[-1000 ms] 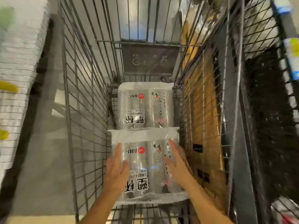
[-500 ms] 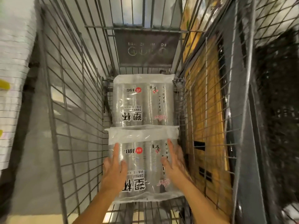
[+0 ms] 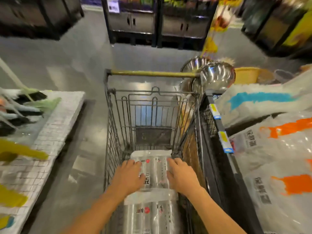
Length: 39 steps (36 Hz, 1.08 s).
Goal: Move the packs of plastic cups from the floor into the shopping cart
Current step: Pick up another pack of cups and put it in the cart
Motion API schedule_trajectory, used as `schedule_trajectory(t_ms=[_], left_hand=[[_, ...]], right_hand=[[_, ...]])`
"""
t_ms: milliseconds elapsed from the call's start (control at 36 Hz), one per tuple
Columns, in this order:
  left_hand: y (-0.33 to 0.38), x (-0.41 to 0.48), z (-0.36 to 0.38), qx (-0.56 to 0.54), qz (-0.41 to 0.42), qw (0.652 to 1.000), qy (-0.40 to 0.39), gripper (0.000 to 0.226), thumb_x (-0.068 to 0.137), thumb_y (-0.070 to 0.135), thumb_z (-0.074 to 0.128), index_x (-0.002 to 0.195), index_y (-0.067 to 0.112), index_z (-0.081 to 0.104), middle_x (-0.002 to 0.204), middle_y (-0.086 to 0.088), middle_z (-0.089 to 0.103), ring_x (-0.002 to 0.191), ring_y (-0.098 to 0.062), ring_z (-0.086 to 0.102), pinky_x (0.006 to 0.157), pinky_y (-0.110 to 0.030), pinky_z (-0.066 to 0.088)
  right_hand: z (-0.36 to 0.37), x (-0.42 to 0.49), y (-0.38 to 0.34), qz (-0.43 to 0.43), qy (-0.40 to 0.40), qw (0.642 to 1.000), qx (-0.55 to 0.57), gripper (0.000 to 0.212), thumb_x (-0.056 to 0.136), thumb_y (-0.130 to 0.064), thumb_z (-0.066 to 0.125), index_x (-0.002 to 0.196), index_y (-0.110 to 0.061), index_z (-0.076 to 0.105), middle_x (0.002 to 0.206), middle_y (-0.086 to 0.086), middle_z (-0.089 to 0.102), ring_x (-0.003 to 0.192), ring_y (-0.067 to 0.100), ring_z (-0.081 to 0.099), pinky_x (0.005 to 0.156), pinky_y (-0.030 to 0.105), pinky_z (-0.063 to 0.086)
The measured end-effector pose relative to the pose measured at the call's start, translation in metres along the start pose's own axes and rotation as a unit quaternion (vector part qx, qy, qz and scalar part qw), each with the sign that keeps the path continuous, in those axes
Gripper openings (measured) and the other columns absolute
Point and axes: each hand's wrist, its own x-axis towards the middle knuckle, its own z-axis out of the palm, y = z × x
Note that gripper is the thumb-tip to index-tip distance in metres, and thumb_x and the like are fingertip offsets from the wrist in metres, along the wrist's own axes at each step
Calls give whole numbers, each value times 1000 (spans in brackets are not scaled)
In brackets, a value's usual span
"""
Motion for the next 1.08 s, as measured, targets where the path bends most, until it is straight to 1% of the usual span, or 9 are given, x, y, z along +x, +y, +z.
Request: schedule_trajectory(t_ms=[111,250,333,444,556,694,833,944,1083], left_hand=[[28,-14,-93,21,19,998,49,51,93,48,48,136,22,49,134,-4,51,124,-24,49,105,-42,41],[61,-42,-183,39,60,989,128,40,92,47,47,120,20,56,118,-5,55,112,-26,54,91,-40,45],[81,-61,-219,42,63,987,138,48,95,46,45,136,22,50,134,-8,50,122,-29,49,100,-44,42],[103,-84,-256,45,88,981,165,47,95,43,48,137,22,51,131,-8,52,119,-28,51,98,-41,42],[123,-100,-284,55,106,978,170,49,94,44,49,139,23,50,137,-7,51,124,-28,50,101,-43,42],[146,-113,-306,70,151,971,174,48,94,46,49,136,22,53,131,-4,57,115,-25,56,97,-41,48],[163,-117,-316,78,206,961,168,46,93,50,50,131,25,54,124,-3,56,107,-25,57,90,-41,49],[172,-117,-321,95,262,948,154,42,92,51,48,125,26,55,118,-3,56,103,-25,57,88,-41,48],[183,-131,-324,103,340,925,132,52,84,51,51,128,24,58,118,-1,63,105,-24,60,88,-40,52]], right_hand=[[-96,-9,-11,-33,46,996,-63,47,102,-38,40,146,-22,41,134,7,53,120,32,53,96,45,45],[-196,-30,-14,-49,79,992,-87,38,103,-40,40,132,-17,49,125,10,53,113,34,54,91,46,45],[-241,-46,-9,-55,104,989,-88,38,102,-39,41,132,-18,50,126,9,55,111,34,56,90,45,48],[-284,-70,-2,-60,147,985,-73,41,99,-39,42,136,-23,51,129,7,58,114,32,58,93,46,50],[-308,-91,3,-50,174,981,-65,44,96,-45,43,134,-25,55,129,4,59,113,28,59,94,45,50],[-320,-123,6,-13,190,980,-65,38,98,-43,46,128,-23,56,120,5,62,108,28,60,87,39,51],[-323,-158,8,36,196,979,-34,38,95,-43,50,128,-27,59,126,2,63,116,28,58,94,46,51],[-322,-191,2,104,210,972,-25,40,98,-38,50,137,-29,53,136,4,57,124,28,53,101,43,46],[-307,-235,-9,202,220,954,-18,47,100,-45,48,144,-28,47,145,2,51,130,25,50,107,38,40]])
